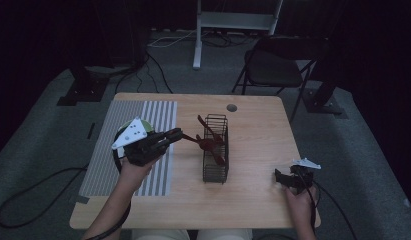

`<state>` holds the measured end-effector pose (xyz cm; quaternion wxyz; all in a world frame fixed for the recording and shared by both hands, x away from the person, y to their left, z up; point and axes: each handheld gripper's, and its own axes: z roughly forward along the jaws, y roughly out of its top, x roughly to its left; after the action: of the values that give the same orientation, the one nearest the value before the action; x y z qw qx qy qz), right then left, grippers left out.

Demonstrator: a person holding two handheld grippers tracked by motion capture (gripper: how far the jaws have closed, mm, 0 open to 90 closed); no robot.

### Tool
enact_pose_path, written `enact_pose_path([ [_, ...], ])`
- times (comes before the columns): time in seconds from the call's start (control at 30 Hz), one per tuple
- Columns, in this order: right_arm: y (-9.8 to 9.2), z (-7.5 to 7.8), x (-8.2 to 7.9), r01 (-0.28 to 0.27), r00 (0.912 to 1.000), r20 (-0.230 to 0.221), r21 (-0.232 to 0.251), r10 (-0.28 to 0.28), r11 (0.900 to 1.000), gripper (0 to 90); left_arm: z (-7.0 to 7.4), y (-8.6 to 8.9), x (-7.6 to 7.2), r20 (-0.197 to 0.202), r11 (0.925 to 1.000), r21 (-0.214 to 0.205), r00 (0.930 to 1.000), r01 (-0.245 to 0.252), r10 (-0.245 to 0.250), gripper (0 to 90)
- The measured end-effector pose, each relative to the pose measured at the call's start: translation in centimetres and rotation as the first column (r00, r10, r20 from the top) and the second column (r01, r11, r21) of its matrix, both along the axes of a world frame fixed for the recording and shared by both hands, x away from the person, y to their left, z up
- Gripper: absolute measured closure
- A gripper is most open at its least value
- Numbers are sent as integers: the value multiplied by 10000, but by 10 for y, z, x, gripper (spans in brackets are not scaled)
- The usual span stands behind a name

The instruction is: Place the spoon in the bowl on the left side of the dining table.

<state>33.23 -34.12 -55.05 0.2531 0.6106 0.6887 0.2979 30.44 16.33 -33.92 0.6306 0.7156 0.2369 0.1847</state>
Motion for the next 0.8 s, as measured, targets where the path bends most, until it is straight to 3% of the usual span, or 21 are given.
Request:
enact_pose_path([
  [0.23,0,0,0,-13,10000,7,-22,13,10000,119,5,16,0,225,9942,-713,9963,-808,826,836],
  [0.37,0,0,0,-7,10000,-1,-10,7,10000,119,6,28,-1,248,9842,-986,9883,-1472,1503,836],
  [0.47,0,0,0,-6,10000,-2,-6,6,10000,119,6,37,-1,259,9733,-1084,9781,-2024,2063,836],
  [0.8,0,0,0,-8,10000,12,-12,8,10000,119,-1,57,0,118,9531,-770,9556,-2928,2945,836],
])
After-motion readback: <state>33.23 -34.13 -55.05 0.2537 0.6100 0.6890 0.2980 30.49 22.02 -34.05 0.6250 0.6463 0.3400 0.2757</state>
